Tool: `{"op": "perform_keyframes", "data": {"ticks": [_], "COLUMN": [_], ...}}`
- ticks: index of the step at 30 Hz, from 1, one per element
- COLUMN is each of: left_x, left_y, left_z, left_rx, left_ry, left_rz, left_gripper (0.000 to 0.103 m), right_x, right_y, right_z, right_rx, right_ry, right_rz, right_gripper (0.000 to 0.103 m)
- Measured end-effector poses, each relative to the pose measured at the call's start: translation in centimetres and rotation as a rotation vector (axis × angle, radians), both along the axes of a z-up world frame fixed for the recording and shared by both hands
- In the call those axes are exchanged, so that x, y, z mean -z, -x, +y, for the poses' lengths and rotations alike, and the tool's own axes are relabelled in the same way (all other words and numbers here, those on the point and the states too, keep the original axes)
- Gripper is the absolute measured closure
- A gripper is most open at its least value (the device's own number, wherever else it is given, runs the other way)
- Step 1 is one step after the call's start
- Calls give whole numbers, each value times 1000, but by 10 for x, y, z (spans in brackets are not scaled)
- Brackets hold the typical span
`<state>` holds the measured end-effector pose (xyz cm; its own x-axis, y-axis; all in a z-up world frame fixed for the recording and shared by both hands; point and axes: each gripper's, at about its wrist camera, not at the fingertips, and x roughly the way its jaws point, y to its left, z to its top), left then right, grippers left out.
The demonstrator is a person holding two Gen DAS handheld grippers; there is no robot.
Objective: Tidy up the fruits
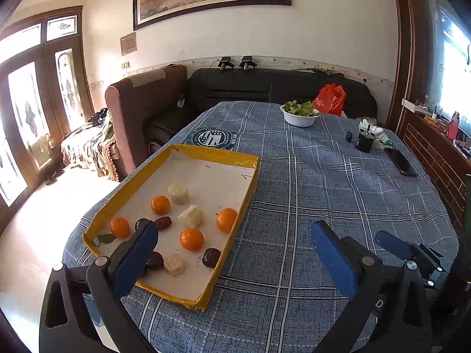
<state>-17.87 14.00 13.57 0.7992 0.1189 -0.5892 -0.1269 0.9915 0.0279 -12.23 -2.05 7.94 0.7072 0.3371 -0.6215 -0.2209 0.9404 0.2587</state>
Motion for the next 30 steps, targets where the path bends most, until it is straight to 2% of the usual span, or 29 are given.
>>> {"op": "perform_keyframes", "data": {"ticks": [13,15,17,18,21,22,25,28,30], "left_x": [3,-2,-11,-15,-18,-16,0,24,35], "left_y": [-1,-1,3,5,16,18,15,1,-5], "left_z": [16,32,61,80,138,156,183,188,188], "left_rx": [-4,-26,-93,-130,-198,-230,-294,-295,-283], "left_ry": [38,40,49,73,221,250,216,206,214], "left_rz": [11,-6,-39,-57,-111,-108,-64,25,54], "left_gripper": [0,0,0,0,0,0,0,0,0], "right_x": [6,9,11,12,19,21,29,34,35], "right_y": [3,1,-1,-3,-11,-14,-22,-27,-29], "right_z": [5,3,-6,-13,-35,-41,-53,-44,-32], "right_rx": [-11,-8,11,27,85,100,138,117,90], "right_ry": [14,17,18,16,3,-4,-19,-24,-8], "right_rz": [11,17,19,23,45,53,80,100,106], "right_gripper": [29,29,29,29,29,29,29,29,29]}}
